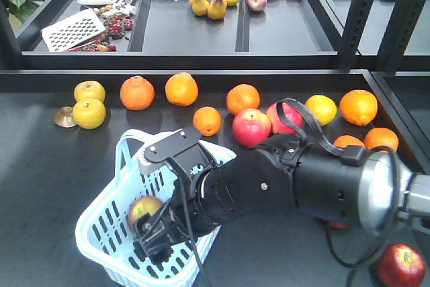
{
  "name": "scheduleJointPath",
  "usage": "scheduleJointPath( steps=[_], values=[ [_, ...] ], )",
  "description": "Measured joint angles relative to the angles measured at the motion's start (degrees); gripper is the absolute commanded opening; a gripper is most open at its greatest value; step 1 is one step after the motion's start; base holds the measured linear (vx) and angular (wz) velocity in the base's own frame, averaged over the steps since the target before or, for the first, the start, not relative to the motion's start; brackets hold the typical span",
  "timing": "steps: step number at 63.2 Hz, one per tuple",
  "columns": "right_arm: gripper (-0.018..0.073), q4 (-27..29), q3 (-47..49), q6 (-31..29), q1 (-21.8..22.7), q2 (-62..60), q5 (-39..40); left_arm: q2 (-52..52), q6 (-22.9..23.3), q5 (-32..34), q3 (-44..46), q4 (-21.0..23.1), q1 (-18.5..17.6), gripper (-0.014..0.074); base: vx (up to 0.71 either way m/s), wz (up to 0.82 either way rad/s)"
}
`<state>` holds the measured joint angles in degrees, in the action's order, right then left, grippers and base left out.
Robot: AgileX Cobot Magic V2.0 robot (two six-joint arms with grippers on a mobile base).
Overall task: Pick three apples into basket with both arms
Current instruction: 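Carry the apple to the basket and open the right gripper, then move the right gripper back over the next red apple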
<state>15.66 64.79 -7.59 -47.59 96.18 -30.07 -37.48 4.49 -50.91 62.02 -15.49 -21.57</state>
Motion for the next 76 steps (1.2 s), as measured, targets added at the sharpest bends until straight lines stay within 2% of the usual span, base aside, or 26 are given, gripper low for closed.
scheduleJointPath(
  steps=[10, 16, 21, 35, 49, 56, 76],
  values=[
    [0.0648, -2.8, 0.0, 1.3, 0.8, -4.1, -5.4, 0.0, 0.0, 0.0, 0.0, 0.0, 0.0, 0.0438, 0.00, 0.00],
    [0.0624, -6.0, 0.0, 3.3, 3.5, -7.2, -9.1, 0.0, 0.0, 0.0, 0.0, 0.0, 0.0, 0.0438, 0.00, 0.00],
    [0.0613, -8.8, 0.0, 5.1, 7.2, -9.7, -12.2, 0.0, 0.0, 0.0, 0.0, 0.0, 0.0, 0.0438, 0.00, 0.00],
    [0.0610, -15.7, -0.4, 6.3, 22.0, -11.7, -19.0, 0.0, 0.0, 0.0, 0.0, 0.0, 0.0, 0.0438, 0.00, 0.00],
    [0.0610, -18.3, -4.9, 6.6, 37.0, -8.8, -15.1, 0.0, 0.0, 0.0, 0.0, 0.0, 0.0, 0.0438, 0.00, 0.00],
    [0.0610, -18.5, -5.9, 6.0, 41.4, -5.1, -13.2, 0.0, 0.0, 0.0, 0.0, 0.0, 0.0, 0.0438, 0.00, 0.00],
    [0.0610, -18.5, -5.9, 4.7, 42.8, 5.4, -3.0, 0.0, 0.0, 0.0, 0.0, 0.0, 0.0, 0.0428, 0.00, 0.00]
  ],
)
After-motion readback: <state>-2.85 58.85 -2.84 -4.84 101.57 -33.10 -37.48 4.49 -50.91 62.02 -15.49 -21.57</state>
